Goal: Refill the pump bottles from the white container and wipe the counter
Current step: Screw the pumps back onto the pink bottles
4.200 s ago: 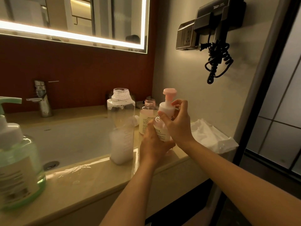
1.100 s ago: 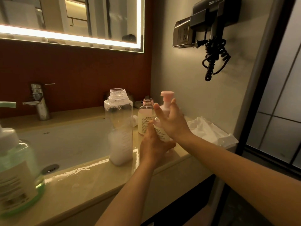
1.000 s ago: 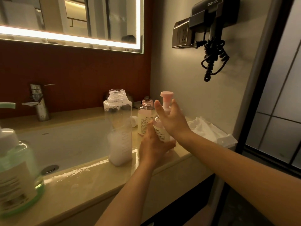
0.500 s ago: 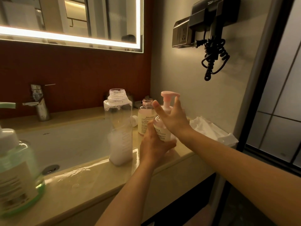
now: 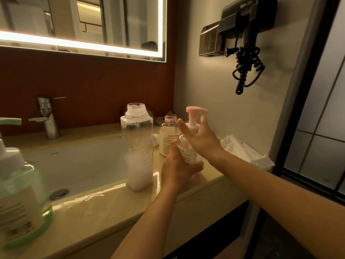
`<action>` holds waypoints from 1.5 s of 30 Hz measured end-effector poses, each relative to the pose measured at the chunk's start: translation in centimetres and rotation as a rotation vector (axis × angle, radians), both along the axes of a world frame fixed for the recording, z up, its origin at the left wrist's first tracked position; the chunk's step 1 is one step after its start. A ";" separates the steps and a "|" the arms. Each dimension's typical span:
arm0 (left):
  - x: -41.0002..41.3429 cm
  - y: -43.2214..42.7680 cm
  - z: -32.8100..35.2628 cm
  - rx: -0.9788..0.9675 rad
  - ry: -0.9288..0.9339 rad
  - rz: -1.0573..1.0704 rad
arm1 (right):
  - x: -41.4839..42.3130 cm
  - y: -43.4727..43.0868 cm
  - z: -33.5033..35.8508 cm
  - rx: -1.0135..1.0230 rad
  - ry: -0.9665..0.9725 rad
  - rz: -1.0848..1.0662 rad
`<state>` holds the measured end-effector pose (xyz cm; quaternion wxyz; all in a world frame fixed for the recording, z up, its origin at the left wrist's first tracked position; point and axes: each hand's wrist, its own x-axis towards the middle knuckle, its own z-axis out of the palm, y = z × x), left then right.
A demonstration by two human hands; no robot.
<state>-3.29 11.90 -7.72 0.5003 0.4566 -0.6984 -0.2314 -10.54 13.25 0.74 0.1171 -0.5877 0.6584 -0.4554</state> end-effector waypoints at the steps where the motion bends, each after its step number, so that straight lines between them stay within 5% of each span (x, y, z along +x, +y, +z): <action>1: 0.0 0.0 0.1 0.012 -0.003 -0.003 | -0.1 -0.1 0.2 -0.030 -0.023 0.036; 10: 0.0 0.1 0.1 0.054 0.057 -0.118 | -2.5 -0.6 -0.3 -0.143 0.049 0.049; 21: 0.6 -0.6 0.5 -0.043 0.289 0.178 | -6.3 -3.5 -0.9 -0.132 0.109 -0.174; 25: 0.8 -0.9 0.5 -0.005 0.330 0.233 | -5.1 -2.4 -2.9 -0.531 0.098 -0.405; 28: 0.8 -0.8 0.7 0.013 0.337 0.242 | -3.1 -0.9 -4.2 -0.767 0.219 -0.260; 31: 0.7 -0.9 0.7 0.037 0.348 0.249 | -1.5 -1.2 -5.0 -0.590 0.259 0.003; 34: 0.8 -0.9 0.8 0.052 0.361 0.253 | -0.6 -2.2 -4.4 -0.377 0.231 -0.008; 39: 0.8 -1.0 0.8 0.056 0.342 0.253 | 0.4 -4.5 -2.7 0.105 0.494 -0.011; 45: 1.0 -0.8 0.7 0.061 0.339 0.264 | 1.0 -8.5 -2.9 0.445 0.505 -0.055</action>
